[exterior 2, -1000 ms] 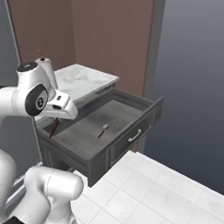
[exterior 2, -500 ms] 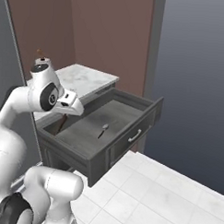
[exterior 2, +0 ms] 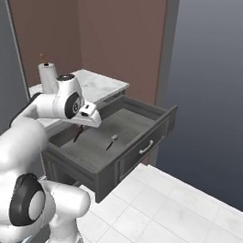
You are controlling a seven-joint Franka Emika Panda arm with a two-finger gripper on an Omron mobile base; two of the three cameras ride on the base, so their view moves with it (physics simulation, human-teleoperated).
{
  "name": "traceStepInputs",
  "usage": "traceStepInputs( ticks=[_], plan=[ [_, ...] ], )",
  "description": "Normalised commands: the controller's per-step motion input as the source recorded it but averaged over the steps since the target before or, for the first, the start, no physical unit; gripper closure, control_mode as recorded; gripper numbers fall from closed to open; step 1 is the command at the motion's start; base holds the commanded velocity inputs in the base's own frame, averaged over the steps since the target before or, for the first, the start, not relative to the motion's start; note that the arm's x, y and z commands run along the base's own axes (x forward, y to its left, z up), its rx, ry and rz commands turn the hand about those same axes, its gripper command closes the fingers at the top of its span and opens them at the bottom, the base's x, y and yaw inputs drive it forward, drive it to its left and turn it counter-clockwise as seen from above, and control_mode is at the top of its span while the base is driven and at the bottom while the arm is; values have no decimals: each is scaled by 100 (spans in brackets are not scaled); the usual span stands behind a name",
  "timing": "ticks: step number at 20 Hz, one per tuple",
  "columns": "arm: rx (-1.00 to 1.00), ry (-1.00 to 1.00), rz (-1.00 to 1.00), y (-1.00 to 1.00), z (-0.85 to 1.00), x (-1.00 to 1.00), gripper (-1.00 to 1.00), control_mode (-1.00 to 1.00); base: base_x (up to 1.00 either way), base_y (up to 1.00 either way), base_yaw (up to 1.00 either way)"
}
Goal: Organize the utensils by type. Pick up the wooden spoons from the counter and place them in the open cabinet. Then pick up the metallic utensils from the counter and place them in the open drawer.
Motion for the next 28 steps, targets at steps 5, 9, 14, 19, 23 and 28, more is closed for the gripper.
traceStepInputs(
  ticks=[5,9,14,19,23,28],
  plan=[
    [7,17,-1,0,-35,65,100,-100,0,0,0],
    [0,9,-2,0,-39,39,100,-100,0,0,0],
    [0,5,-2,0,-47,36,100,-100,0,0,0],
    [0,0,-6,0,-39,32,100,-100,0,0,0],
    [2,0,-4,0,-36,20,100,-100,0,0,0],
    [3,0,-2,0,-36,6,100,-100,0,0,0]
  ],
)
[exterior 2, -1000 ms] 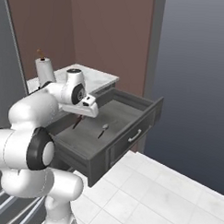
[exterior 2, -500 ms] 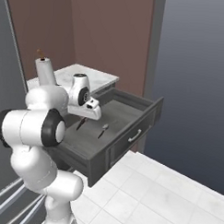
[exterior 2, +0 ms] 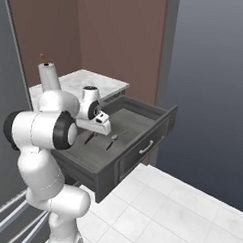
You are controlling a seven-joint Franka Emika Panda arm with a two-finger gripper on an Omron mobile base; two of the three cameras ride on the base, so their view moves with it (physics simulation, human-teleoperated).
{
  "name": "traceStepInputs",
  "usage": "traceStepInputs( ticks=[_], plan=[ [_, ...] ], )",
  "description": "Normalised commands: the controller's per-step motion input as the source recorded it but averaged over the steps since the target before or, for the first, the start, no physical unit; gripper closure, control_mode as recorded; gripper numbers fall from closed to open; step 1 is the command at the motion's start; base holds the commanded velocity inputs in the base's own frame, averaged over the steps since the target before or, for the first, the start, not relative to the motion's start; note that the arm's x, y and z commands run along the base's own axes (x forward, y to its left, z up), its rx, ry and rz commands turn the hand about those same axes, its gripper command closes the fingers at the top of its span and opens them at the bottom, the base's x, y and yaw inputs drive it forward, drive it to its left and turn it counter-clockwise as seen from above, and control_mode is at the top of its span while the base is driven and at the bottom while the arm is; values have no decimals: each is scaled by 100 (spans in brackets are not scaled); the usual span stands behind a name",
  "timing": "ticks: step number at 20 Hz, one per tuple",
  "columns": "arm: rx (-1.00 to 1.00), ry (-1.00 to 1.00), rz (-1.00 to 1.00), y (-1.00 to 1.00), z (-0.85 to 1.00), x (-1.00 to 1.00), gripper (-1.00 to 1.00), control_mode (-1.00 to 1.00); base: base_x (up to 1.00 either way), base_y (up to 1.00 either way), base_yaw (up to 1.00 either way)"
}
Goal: Organize the utensils by type. Pick up the wooden spoons from the counter and place them in the open cabinet. Then pick up the metallic utensils from the counter and place them in the open drawer.
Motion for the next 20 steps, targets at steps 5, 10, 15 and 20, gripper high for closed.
traceStepInputs(
  ticks=[5,10,15,20],
  plan=[
    [3,0,-2,0,-32,5,100,-100,0,0,0],
    [2,0,-2,0,-28,18,100,-100,0,0,0],
    [0,0,-4,0,-32,24,100,-100,0,0,0],
    [0,0,-3,0,-34,24,100,-100,0,0,0]
  ],
)
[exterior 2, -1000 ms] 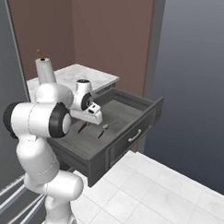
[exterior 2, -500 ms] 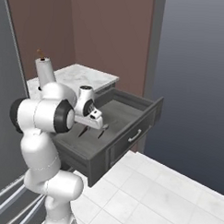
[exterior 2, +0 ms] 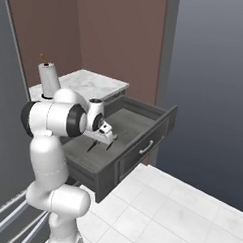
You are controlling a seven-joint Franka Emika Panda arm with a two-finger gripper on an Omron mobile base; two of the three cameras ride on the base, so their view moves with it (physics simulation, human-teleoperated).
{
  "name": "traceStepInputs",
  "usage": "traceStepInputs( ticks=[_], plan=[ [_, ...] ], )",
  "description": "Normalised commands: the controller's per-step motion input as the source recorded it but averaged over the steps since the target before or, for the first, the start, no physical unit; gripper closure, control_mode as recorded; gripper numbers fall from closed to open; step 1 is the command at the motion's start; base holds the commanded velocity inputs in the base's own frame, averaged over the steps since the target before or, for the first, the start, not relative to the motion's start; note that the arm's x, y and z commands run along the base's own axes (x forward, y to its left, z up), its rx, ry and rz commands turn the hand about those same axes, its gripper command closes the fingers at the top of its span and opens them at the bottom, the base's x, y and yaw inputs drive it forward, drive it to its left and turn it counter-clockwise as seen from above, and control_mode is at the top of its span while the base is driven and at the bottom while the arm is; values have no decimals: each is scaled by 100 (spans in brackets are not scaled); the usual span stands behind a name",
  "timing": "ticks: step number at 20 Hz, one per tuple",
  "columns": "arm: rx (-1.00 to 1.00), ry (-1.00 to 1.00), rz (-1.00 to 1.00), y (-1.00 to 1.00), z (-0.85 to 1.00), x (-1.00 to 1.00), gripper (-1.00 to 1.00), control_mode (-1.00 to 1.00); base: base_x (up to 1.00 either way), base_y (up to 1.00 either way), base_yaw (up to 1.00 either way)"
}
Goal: Organize the utensils by type. Pick up the wooden spoons from the counter and place them in the open cabinet. Then pick up the metallic utensils from the counter and place them in the open drawer.
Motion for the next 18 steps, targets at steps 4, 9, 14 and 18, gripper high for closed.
traceStepInputs(
  ticks=[4,9,14,18],
  plan=[
    [0,0,-3,0,-28,28,100,-100,0,0,0],
    [0,0,-3,0,-27,21,100,-100,0,0,0],
    [0,-1,-3,0,-28,12,100,-100,0,0,0],
    [0,-4,-4,0,-28,9,100,-100,0,0,0]
  ],
)
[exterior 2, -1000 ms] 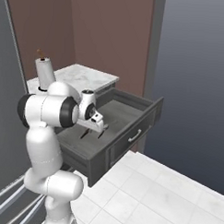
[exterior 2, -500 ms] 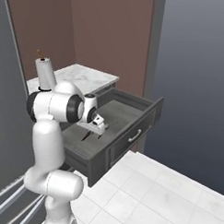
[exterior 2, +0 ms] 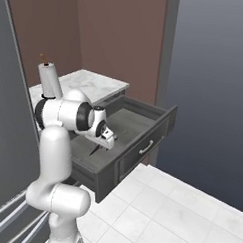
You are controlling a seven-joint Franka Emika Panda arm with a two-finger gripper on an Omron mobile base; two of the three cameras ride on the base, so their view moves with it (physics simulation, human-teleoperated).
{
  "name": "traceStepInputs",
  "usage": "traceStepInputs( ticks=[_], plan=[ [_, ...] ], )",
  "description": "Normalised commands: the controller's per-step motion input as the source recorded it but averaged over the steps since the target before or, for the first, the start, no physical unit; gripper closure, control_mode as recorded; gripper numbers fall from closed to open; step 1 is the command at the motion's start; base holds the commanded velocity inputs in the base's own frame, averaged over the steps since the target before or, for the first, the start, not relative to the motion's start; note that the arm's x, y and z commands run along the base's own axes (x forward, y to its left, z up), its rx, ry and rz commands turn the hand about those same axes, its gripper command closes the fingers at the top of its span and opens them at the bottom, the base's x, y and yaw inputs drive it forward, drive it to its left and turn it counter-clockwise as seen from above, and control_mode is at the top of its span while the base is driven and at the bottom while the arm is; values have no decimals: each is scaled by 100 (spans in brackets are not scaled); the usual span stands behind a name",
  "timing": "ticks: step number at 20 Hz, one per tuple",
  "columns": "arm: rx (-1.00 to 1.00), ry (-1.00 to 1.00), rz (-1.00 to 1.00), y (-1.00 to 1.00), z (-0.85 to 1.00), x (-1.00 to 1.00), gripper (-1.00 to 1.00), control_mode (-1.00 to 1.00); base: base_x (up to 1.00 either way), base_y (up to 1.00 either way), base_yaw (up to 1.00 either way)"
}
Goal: Organize the utensils by type. Pick up the wooden spoons from the counter and place them in the open cabinet. Then pick up the metallic utensils from the counter and place them in the open drawer.
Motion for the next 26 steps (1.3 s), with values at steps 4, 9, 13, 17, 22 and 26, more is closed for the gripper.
traceStepInputs(
  ticks=[4,9,13,17,22,26],
  plan=[
    [0,-2,-4,0,-21,17,100,-100,0,0,0],
    [0,0,-4,0,-14,26,100,-100,0,0,0],
    [0,0,-4,0,-17,26,100,-100,0,0,0],
    [0,0,-3,0,-30,29,100,-100,0,0,0],
    [0,0,-1,0,-33,28,100,-100,0,0,0],
    [0,0,-1,0,-24,19,100,-100,0,0,0]
  ],
)
